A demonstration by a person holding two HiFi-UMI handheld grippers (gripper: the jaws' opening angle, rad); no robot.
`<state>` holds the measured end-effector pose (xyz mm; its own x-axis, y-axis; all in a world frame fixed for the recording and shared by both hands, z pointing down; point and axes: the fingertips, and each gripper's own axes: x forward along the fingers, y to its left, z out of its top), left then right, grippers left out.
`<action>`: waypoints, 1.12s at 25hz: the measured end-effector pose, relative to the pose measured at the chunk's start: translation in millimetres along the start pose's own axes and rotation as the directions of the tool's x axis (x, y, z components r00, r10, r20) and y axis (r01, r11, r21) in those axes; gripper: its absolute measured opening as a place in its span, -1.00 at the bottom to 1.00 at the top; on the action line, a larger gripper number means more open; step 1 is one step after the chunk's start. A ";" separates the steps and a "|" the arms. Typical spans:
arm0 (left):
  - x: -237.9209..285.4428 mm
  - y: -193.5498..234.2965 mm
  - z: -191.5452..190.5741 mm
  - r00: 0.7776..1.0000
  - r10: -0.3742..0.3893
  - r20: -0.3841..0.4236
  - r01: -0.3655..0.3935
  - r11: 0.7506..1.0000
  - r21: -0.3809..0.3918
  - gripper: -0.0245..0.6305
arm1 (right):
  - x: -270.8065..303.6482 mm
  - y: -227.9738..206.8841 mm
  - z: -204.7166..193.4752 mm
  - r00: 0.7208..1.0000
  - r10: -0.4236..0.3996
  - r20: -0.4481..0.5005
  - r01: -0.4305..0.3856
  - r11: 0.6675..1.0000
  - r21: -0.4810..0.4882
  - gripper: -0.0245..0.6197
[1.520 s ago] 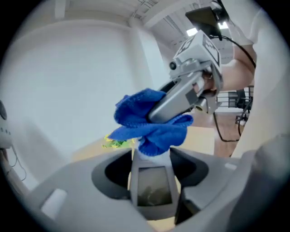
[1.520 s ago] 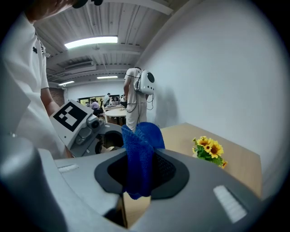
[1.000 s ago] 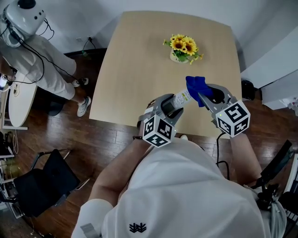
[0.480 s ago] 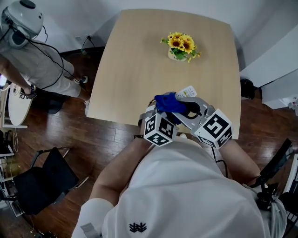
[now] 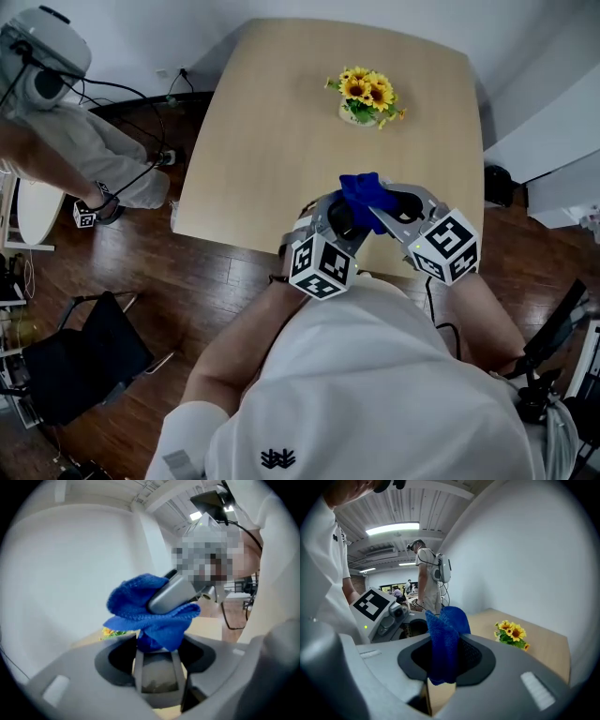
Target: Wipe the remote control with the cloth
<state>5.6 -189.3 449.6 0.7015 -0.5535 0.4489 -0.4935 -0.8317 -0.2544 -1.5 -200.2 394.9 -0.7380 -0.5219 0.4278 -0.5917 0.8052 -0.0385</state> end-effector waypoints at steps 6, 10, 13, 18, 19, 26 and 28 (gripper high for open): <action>0.1 1.2 -1.6 1.000 0.005 -0.004 -0.005 1.000 0.003 -0.08 | -29.1 -53.5 -6.4 0.991 -0.135 0.006 0.135 0.990 0.045 -0.66; 0.0 1.6 -3.5 1.000 -0.002 -0.002 0.002 1.000 0.006 -0.08 | -44.5 -77.6 -9.7 0.979 -0.204 0.005 0.203 0.977 0.068 -0.66; 2.8 -1.2 0.5 1.000 -0.015 0.000 0.015 1.000 0.014 -0.08 | -53.2 -75.2 0.4 0.978 -0.205 0.034 0.202 0.976 0.077 -0.66; 8.5 -7.2 7.8 0.999 -0.050 -0.003 0.050 0.998 0.042 -0.08 | -43.5 -26.3 28.3 0.993 -0.076 0.095 0.070 0.996 0.062 -0.66; 9.4 -8.4 8.8 0.998 -0.056 -0.004 0.057 0.997 0.049 -0.08 | -38.8 -12.1 32.6 0.994 -0.036 0.106 0.030 0.998 0.059 -0.66; 9.8 -15.0 9.0 0.996 -0.094 0.000 0.094 0.993 0.078 -0.08 | -9.4 33.7 13.5 0.993 0.076 0.088 -0.084 0.992 0.097 -0.66; 8.0 -17.2 9.0 0.995 -0.102 0.000 0.102 0.991 0.083 -0.08 | -11.6 21.9 4.7 0.996 0.038 0.076 -0.046 0.992 0.115 -0.66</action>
<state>24.3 -179.8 449.9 0.7481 -0.4658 0.4726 -0.3752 -0.8843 -0.2777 -7.4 -177.8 384.8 -0.7823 -0.5108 0.3566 -0.5901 0.7910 -0.1614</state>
